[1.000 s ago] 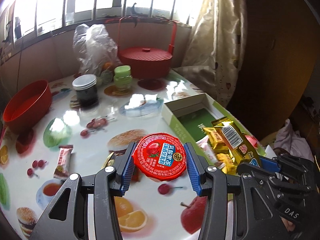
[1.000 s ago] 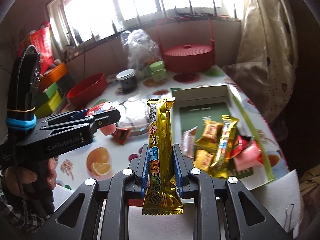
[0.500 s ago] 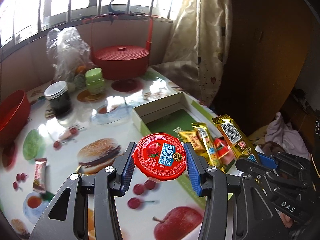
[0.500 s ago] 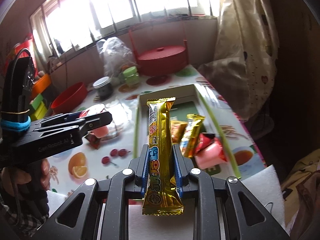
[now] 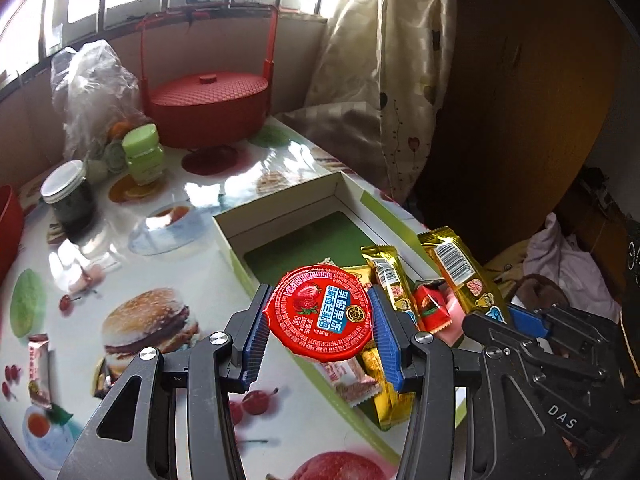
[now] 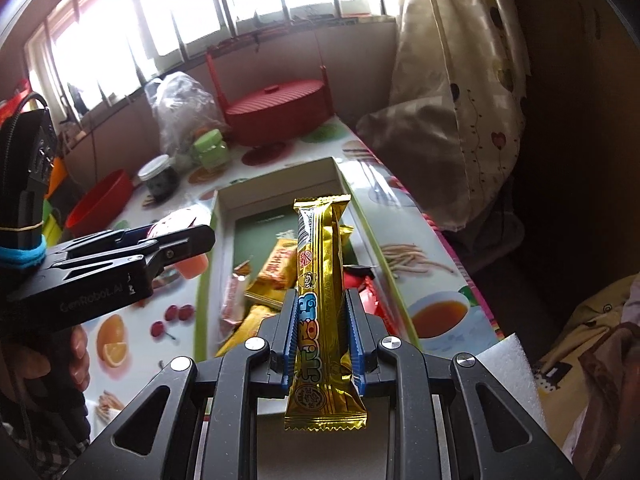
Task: Organize snacks
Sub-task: 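Carry the jelly cup with the left tool while the right tool lowers the wafer bar into the box, then open the left tool releasing the jelly cup while the right tool releases the wafer bar in the box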
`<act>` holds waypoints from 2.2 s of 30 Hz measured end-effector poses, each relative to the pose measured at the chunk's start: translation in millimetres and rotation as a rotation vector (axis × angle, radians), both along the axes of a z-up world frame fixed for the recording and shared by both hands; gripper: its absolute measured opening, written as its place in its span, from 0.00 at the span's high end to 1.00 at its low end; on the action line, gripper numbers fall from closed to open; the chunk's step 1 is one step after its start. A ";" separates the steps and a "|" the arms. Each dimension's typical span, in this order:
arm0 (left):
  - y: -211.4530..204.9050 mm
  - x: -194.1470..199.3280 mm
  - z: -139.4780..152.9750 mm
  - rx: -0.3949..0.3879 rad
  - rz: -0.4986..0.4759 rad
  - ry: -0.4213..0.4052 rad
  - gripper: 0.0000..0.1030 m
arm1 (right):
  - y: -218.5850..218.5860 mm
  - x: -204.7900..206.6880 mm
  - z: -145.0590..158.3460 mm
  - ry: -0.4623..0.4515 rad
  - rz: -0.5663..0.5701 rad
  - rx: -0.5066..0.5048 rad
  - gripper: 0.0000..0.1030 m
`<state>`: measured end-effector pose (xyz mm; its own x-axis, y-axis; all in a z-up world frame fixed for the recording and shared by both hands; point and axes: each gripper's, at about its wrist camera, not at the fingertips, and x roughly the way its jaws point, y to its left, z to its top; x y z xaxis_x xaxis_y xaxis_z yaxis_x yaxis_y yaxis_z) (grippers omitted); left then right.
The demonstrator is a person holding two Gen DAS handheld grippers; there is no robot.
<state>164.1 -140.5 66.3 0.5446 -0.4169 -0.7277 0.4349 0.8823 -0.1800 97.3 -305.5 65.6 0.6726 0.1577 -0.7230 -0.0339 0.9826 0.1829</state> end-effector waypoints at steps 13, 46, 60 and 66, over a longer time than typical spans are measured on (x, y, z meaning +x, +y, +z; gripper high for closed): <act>-15.3 18.4 -17.7 0.041 0.010 0.020 0.53 | 3.8 21.6 -16.1 0.027 0.006 -0.045 0.79; -16.3 41.9 -30.2 0.012 0.039 0.058 0.53 | 18.1 62.8 -28.7 0.028 0.057 -0.083 0.79; -14.3 42.8 -28.3 -0.031 0.040 0.088 0.52 | 20.4 63.6 -27.6 0.003 0.056 -0.093 0.62; -16.3 39.2 -26.4 -0.040 0.021 0.088 0.42 | 17.5 62.1 -27.4 0.006 0.039 -0.095 0.55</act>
